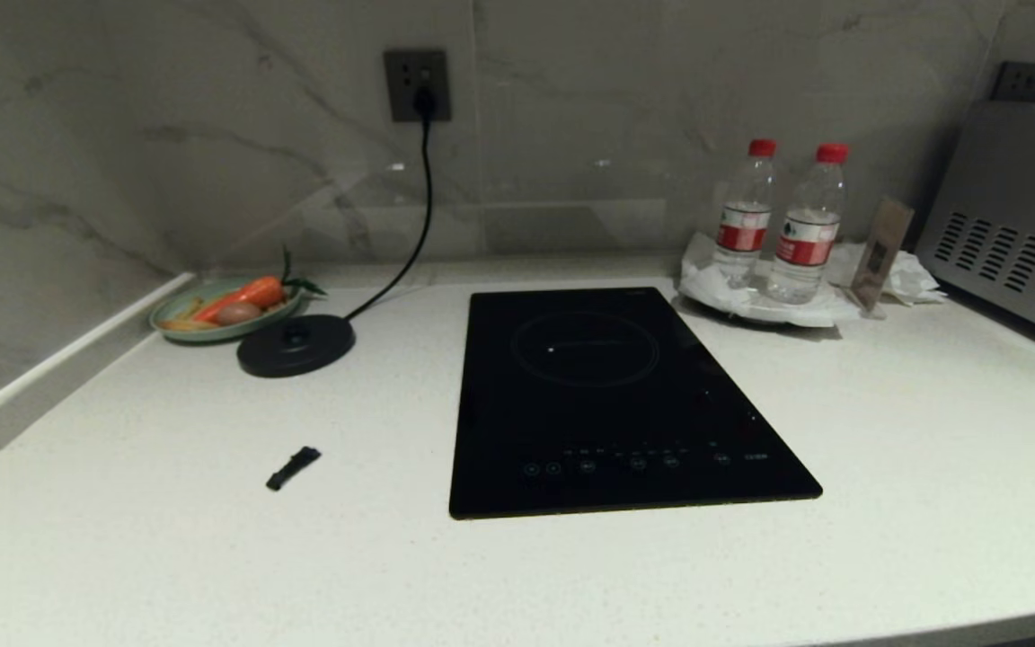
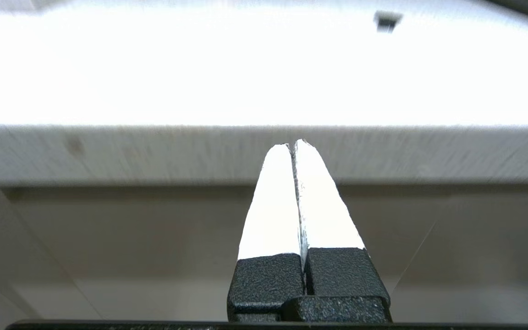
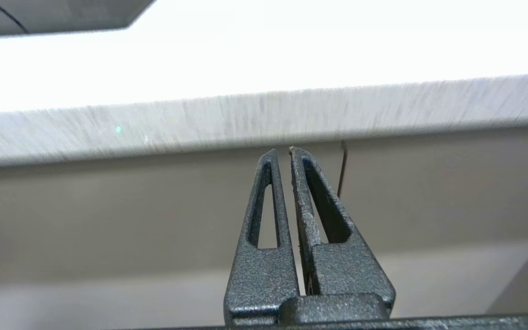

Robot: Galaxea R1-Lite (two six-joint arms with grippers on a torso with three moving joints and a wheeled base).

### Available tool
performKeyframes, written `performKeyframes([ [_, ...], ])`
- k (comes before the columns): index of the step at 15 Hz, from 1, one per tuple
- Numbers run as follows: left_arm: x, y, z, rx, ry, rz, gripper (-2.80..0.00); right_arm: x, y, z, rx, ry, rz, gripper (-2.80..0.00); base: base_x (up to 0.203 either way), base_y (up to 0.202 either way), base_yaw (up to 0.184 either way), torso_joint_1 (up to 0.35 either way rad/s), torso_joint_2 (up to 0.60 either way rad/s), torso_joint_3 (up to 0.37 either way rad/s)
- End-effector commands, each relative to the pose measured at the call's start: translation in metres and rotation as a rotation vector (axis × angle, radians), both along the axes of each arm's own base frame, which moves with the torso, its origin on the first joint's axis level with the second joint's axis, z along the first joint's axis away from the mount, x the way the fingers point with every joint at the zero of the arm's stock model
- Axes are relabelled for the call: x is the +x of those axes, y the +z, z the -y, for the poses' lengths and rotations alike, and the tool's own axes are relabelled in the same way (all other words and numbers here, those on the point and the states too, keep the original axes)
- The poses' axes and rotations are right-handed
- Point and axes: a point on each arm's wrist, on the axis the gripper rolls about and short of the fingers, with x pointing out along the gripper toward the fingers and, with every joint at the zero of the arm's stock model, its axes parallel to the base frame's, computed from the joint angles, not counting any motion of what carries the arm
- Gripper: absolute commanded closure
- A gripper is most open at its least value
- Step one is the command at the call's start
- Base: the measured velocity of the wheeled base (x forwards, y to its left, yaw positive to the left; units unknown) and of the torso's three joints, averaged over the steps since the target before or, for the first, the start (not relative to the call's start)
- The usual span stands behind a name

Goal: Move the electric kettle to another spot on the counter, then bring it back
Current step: Grab the kettle

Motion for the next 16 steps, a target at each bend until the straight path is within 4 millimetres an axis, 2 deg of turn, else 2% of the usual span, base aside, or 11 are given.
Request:
performKeyframes([
  [1,0.0001,0.0000,0.0000,-0.001,0.000,-0.002,0.00,0.0001,0.0000,0.0000,0.000,0.000,-0.002,0.00,0.000,0.000,0.000,0.099,-0.47,-0.375],
  [8,0.0001,0.0000,0.0000,-0.001,0.000,-0.002,0.00,0.0001,0.0000,0.0000,0.000,0.000,-0.002,0.00,0.000,0.000,0.000,0.125,-0.50,-0.380],
  [16,0.0001,0.0000,0.0000,-0.001,0.000,-0.002,0.00,0.0001,0.0000,0.0000,0.000,0.000,-0.002,0.00,0.000,0.000,0.000,0.193,-0.58,-0.388],
])
